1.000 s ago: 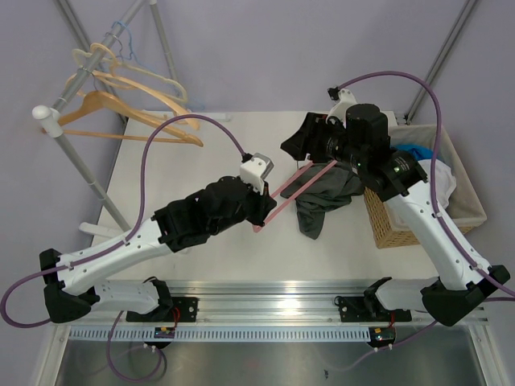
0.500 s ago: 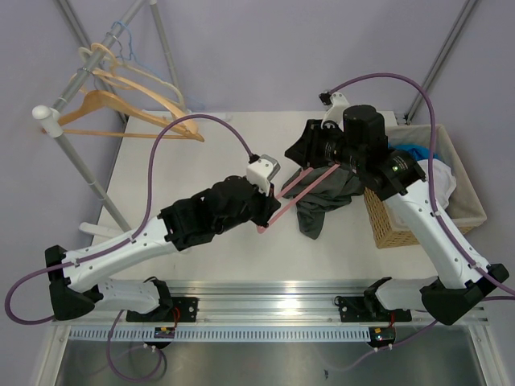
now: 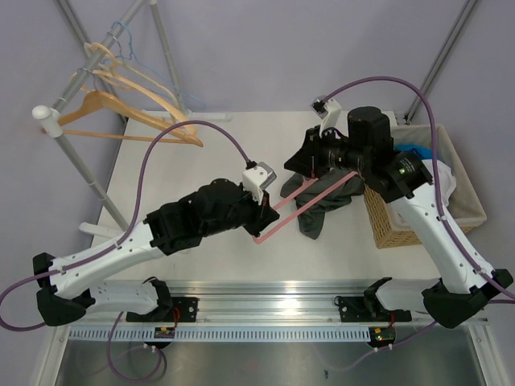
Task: Remove the t-shirt from the hanger
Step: Place the hanger at the clothesline.
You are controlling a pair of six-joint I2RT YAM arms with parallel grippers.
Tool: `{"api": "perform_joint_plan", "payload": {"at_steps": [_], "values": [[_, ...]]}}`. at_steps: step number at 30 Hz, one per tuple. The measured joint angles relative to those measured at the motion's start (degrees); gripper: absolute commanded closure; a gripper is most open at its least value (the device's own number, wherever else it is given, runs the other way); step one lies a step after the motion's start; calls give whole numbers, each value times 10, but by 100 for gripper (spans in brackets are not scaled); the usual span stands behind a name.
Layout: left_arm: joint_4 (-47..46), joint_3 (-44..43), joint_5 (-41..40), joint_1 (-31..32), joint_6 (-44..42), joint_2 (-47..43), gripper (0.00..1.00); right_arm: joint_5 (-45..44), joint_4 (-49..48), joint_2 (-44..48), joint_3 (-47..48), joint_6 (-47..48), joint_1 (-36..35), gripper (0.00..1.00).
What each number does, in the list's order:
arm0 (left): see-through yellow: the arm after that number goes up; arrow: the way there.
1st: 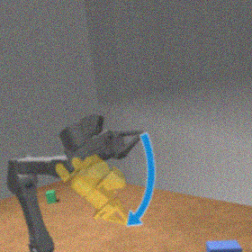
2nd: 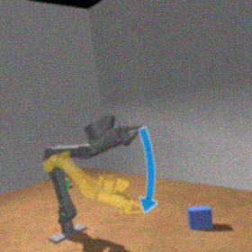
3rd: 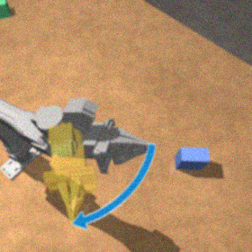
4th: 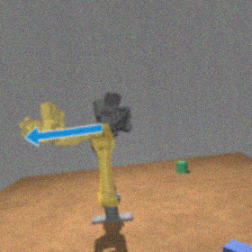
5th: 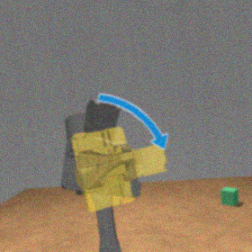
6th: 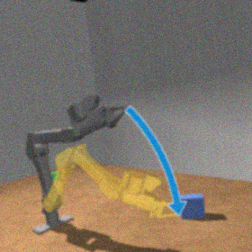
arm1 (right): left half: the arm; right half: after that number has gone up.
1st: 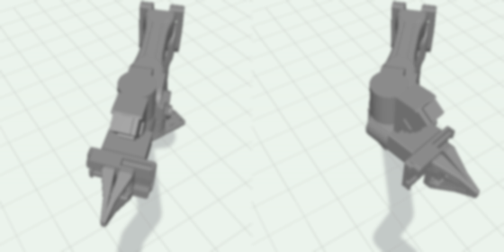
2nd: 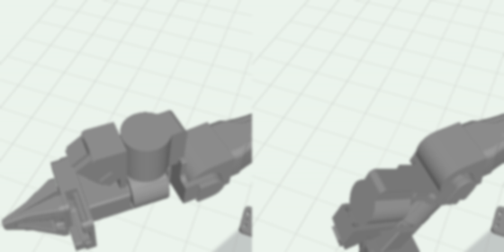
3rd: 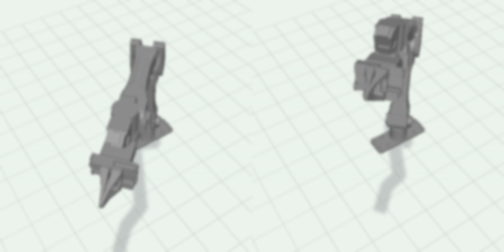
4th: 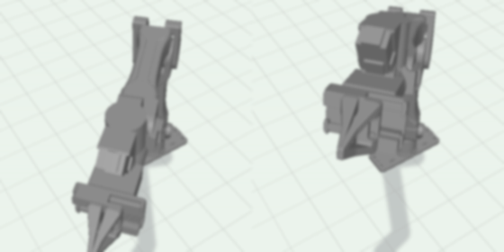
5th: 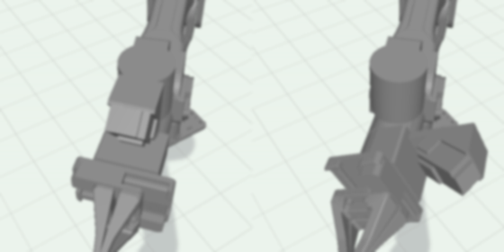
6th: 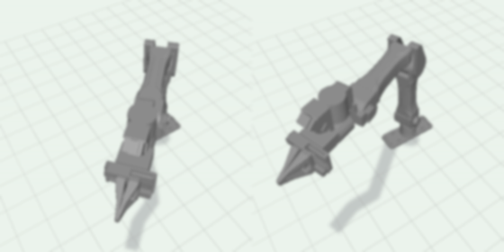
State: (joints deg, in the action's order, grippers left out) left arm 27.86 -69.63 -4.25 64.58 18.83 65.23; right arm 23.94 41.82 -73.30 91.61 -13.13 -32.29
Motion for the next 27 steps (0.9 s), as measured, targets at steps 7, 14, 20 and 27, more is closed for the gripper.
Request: {"api": "perform_joint_plan", "payload": {"at_steps": [7,14,20,27], "values": [[-6,25,27,2,-10,-35,100,63,-4,32,-10,11,0,94],[1,28,50,3,-19,-61,100,128,-22,39,-12,18,0,99],[6,37,95,4,-26,-88,100,212,-40,54,-18,18,0,99],[-1,39,154,8,-32,-112,100,303,-64,72,-23,9,0,85]]}}
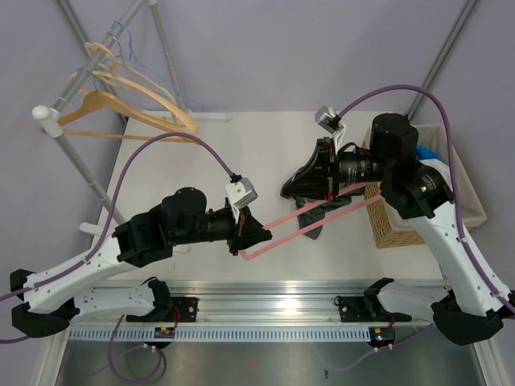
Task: Remove the t-shirt from the hanger
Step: Place the hanger at the clothesline.
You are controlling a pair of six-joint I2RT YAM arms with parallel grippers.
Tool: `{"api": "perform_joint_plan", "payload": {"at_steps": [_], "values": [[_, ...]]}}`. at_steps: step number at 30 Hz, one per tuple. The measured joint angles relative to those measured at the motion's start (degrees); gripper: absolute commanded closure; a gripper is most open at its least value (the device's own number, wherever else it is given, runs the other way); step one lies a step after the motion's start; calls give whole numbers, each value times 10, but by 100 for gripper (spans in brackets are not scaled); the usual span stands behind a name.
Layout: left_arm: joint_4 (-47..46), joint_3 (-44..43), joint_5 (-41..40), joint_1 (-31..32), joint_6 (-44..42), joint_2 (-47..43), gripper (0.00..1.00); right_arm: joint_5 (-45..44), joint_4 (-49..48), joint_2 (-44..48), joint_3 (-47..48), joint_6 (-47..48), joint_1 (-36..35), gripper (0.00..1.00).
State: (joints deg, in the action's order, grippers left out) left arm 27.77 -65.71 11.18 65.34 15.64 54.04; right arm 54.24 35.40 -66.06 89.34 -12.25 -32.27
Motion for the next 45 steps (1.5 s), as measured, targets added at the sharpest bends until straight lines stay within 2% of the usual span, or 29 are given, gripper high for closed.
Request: {"api": "perform_joint_plan", "payload": {"at_steps": [2,3,5,6,8,12,19,28,34,37,41,45], "values": [[0,0,7,0,-2,-3,100,9,-2,1,0,-2,0,72],[0,0,7,0,-2,-3,100,8,-1,3,0,-3,0,51],[-3,0,4,-1,-2,-3,100,-1,8,6,0,-7,0,38],[-4,1,1,-1,-2,-3,100,-10,13,9,0,-7,-2,26],[-5,3,-6,-2,-2,-3,100,-37,26,16,0,-11,-4,13],[-14,3,-12,0,-4,-3,100,-130,50,26,5,-15,-5,1],[-16,3,-56,2,-2,-2,100,-296,81,26,12,-27,-5,1],[-1,-2,-130,1,0,32,100,-445,76,33,19,-36,-6,0],[4,-27,-181,1,3,70,100,-466,68,48,37,-36,-6,1],[22,-51,-235,1,9,97,100,-476,61,62,35,-45,-6,1],[86,-157,-353,-19,22,165,100,-476,38,126,-24,-60,-6,0],[105,-262,-414,-96,39,218,100,-466,31,187,-70,-68,-6,0]]}}
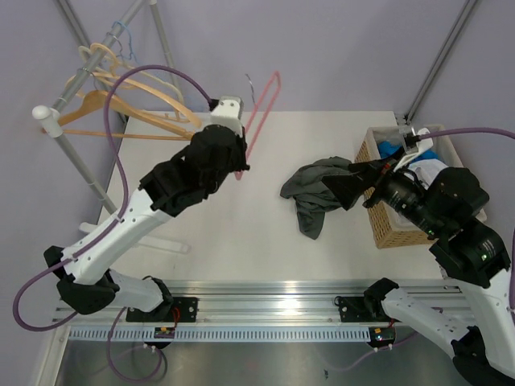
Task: Remove the t-shirt from the hanger
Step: Place the hanger at the clothesline.
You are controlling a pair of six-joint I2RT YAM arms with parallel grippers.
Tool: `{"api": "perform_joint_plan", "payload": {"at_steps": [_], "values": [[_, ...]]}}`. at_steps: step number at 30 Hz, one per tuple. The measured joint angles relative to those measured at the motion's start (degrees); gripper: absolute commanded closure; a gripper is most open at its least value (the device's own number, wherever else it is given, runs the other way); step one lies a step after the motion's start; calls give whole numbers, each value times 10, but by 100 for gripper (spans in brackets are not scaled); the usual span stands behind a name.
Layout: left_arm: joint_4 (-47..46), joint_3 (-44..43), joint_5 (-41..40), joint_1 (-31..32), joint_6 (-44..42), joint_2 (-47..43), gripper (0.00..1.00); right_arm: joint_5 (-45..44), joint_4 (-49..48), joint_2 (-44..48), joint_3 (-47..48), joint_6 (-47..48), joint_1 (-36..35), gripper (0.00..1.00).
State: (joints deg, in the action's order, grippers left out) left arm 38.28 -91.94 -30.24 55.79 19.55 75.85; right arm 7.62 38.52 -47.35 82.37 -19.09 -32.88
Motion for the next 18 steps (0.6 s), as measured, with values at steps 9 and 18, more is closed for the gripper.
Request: {"api": "perform_joint_plan", "payload": {"at_steps": [9,18], "values": [[25,-137,-41,-146,16,73,100,42,-20,53,-69,-2,0,0],[29,-252,-77,-215,8,182,100,81,-38,82,-109,-11,0,0]]}}
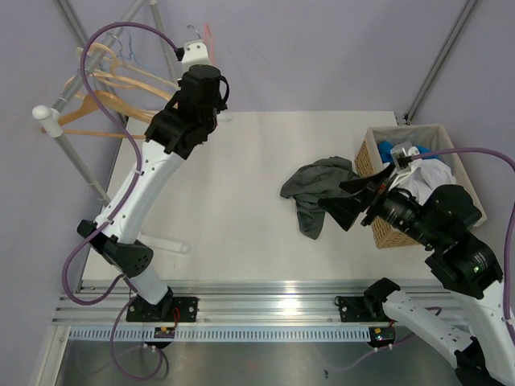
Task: Remove the t-shirt from the hanger
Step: Place the hanger at the clothesline.
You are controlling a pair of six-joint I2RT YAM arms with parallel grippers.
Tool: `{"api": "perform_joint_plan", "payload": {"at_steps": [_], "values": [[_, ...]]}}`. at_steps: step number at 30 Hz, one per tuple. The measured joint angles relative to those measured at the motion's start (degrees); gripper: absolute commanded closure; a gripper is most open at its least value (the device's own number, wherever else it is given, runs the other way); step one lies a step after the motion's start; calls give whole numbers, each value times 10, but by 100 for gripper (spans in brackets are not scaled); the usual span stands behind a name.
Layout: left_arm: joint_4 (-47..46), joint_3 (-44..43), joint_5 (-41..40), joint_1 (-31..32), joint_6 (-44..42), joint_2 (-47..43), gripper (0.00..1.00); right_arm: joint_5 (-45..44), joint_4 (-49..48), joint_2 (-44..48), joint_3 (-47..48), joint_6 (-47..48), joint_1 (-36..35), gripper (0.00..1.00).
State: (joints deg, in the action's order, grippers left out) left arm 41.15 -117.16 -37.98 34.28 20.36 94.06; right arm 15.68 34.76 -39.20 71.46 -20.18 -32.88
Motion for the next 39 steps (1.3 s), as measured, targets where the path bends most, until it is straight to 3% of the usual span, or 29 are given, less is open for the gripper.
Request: {"api": "perform_joint_plan", "payload": {"at_steps": [9,24,39], "values": [[1,-46,51,-101,11,44,100,5,-6,27,-10,0,0,1],[3,-87,63,-133,-4,68,100,16,-10,47,-20,-1,0,0],[8,31,53,-140,34,21,100,25,-11,47,-21,-2,0,1]]}}
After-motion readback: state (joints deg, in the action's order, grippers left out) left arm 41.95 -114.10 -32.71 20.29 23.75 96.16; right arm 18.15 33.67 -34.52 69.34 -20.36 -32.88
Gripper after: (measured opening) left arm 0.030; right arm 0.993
